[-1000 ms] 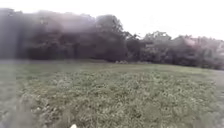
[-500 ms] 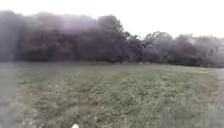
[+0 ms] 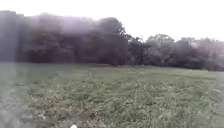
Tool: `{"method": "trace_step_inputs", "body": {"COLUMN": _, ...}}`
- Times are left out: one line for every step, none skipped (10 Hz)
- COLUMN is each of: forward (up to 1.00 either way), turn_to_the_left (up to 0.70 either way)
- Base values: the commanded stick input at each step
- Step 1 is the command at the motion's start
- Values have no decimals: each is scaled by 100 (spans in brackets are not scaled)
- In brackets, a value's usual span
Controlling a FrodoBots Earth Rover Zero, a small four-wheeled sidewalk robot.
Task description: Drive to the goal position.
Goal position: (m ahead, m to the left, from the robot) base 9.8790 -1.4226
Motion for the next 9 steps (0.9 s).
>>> {"method": "trace_step_inputs", "body": {"forward": 70, "turn_to_the_left": 6}}
{"method": "trace_step_inputs", "body": {"forward": 70, "turn_to_the_left": 15}}
{"method": "trace_step_inputs", "body": {"forward": 70, "turn_to_the_left": 31}}
{"method": "trace_step_inputs", "body": {"forward": 70, "turn_to_the_left": 2}}
{"method": "trace_step_inputs", "body": {"forward": 70, "turn_to_the_left": 0}}
{"method": "trace_step_inputs", "body": {"forward": 70, "turn_to_the_left": 0}}
{"method": "trace_step_inputs", "body": {"forward": 70, "turn_to_the_left": 0}}
{"method": "trace_step_inputs", "body": {"forward": 70, "turn_to_the_left": 0}}
{"method": "trace_step_inputs", "body": {"forward": 70, "turn_to_the_left": 0}}
